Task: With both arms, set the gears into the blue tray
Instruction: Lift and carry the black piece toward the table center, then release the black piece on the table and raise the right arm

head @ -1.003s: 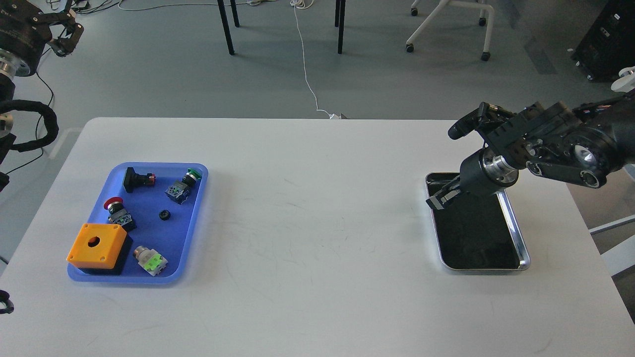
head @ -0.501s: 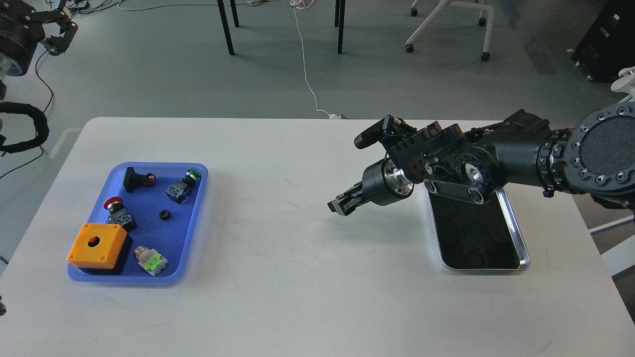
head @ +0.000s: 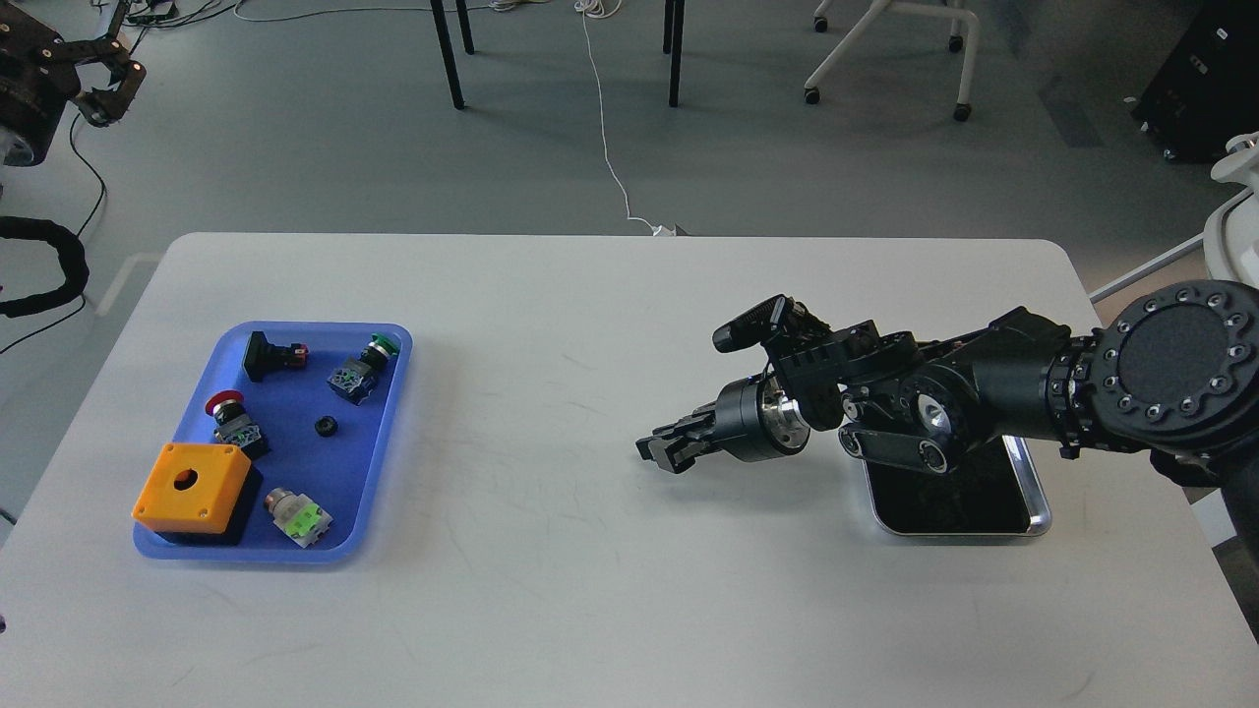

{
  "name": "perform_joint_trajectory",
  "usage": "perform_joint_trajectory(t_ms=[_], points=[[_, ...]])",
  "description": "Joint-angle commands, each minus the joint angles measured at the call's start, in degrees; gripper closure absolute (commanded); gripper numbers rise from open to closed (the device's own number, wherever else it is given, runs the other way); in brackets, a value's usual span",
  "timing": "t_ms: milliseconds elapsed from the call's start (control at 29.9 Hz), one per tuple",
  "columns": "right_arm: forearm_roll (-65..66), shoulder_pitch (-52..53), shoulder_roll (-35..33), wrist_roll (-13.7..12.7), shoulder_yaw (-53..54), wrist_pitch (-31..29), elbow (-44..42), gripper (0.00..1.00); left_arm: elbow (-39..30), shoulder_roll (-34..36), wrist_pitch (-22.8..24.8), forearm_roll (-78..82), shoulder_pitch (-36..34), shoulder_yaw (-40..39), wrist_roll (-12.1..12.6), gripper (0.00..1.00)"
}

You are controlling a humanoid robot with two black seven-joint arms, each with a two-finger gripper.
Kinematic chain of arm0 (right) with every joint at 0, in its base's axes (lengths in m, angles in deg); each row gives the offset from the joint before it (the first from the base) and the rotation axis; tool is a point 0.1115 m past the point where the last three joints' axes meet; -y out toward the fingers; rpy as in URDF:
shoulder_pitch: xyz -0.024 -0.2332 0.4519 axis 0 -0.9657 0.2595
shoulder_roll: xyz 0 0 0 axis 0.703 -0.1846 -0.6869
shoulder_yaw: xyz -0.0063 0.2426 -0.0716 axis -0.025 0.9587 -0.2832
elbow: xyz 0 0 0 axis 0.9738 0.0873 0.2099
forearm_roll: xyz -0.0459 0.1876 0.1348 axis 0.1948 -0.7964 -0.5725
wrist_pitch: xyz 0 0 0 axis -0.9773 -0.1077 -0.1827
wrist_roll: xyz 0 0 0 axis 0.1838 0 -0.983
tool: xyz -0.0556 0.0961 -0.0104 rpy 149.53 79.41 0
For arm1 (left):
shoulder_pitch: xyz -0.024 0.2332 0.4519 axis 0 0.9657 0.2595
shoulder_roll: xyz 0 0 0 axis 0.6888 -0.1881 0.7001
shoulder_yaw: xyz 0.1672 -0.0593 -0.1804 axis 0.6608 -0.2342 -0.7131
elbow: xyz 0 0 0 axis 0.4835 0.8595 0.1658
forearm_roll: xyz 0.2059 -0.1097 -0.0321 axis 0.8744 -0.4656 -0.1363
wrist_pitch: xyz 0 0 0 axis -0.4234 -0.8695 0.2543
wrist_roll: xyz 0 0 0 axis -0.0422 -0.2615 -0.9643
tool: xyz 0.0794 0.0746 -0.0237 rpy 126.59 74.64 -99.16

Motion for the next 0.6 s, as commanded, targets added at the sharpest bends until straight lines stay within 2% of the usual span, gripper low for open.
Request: perform_joint_trajectory(t_ms=[0,234,568], points=[[0.1,-2.35,0.0,-0.01,2.29,2.37,-0.62,0.8,-0.09,-0.35,-0.01,0.0,0.28,0.0,0.12,0.02],[0.02,-3.85,0.0,-0.01,6.42,3.16,-1.32,0.8,-1.23,-0.18,-0.01,0.0,0.37,0.0,0.21,0.02],[0.1,-5.43,0.0,-0.01,6.69,3.25,-1.32,0.77,-1.32,0.26,-0.01,0.0,0.46,0.0,0.21,0.02]])
